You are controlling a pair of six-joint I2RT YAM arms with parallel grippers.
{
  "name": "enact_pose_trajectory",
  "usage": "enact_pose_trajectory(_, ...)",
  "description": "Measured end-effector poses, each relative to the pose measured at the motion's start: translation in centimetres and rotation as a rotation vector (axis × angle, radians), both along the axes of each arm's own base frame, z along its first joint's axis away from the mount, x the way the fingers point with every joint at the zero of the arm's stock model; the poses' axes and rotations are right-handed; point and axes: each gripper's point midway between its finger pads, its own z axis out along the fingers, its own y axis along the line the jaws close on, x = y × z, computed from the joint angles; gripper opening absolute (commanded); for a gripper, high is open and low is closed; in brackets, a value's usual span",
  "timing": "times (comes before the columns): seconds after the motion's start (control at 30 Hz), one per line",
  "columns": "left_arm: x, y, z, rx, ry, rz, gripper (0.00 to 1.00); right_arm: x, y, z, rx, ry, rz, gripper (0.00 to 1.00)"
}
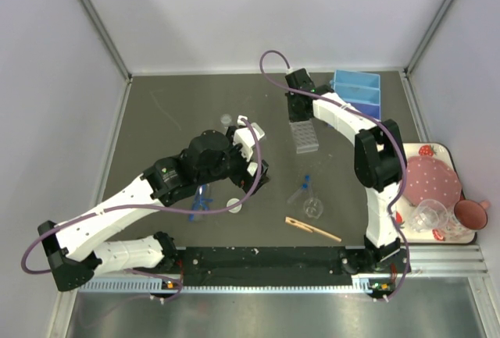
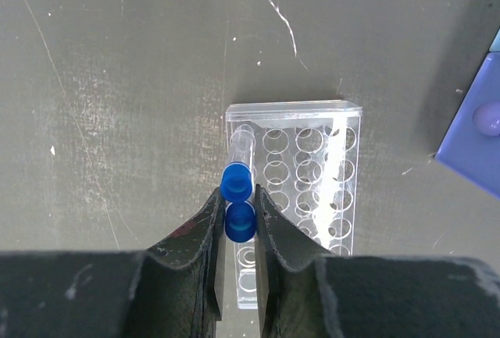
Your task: Organize the chemistry lab equipment
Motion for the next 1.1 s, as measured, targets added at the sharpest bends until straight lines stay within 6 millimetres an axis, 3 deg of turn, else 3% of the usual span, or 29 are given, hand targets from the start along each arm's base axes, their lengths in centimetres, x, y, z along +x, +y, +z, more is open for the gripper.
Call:
enact_pose_trajectory(0.67,0.0,0.0,0.0,0.0,0.0,0.0,0.99,-0.2,0.6,-0.6,0.003,0.014,0.013,0.37)
enact_pose_trajectory(0.8,0.1,-0.2,-0.4,0.011,0.007,-0.001,0.99,-1.2,0.9,-0.2,-0.014,0.006,0.03,0.43)
enact_pose_trajectory(0.93,0.3,-0.5,-1.2,0.031,0.022,-0.001,0.99,-3.0,0.8,2.5,-0.022,-0.032,0.046,0.48)
enact_pose_trajectory(1.1,0.5,-1.2,-3.0,0.072,0.059,-0.014,0.98,-6.1,-0.5,8.3,-0.015,-0.15,0.038,0.48)
